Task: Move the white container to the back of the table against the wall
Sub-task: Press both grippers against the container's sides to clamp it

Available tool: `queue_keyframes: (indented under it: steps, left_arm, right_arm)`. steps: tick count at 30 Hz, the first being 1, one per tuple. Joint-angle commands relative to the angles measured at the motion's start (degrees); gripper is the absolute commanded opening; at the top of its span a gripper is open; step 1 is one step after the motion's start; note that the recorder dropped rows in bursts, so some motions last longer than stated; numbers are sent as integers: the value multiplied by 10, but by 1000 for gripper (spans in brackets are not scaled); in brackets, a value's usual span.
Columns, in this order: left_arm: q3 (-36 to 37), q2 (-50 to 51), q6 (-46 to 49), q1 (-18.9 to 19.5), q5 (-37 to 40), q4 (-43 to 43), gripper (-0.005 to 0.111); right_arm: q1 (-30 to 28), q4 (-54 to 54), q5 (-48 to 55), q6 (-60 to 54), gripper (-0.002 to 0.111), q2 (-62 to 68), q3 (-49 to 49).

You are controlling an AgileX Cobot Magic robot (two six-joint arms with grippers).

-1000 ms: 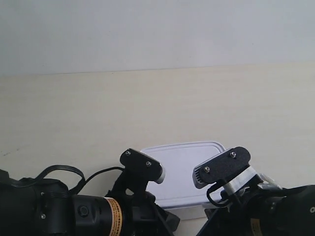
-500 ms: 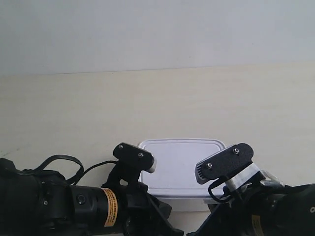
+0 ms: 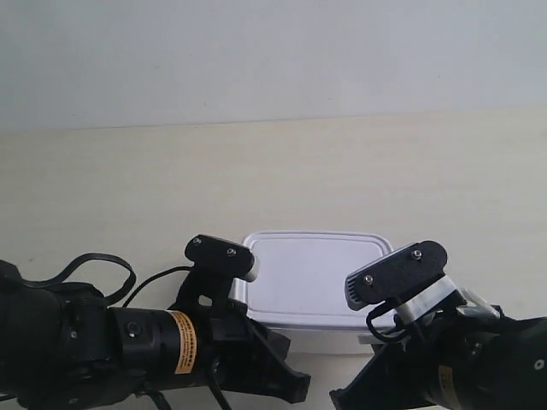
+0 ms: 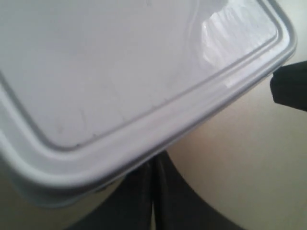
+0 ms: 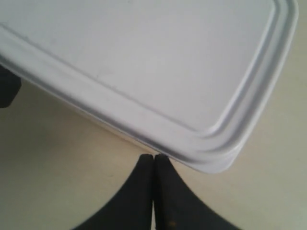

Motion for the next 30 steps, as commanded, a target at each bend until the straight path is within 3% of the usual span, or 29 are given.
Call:
queue_keyframes:
  steps: [1,30]
  left_arm:
    - [-12,0,2,7,-9,-6,0]
    - [-62,0,25,71,49,-3,0]
  right_arm:
    - [1,2,17,-2,0,31,-21]
    - [0,85,134,-117,0,90,-103]
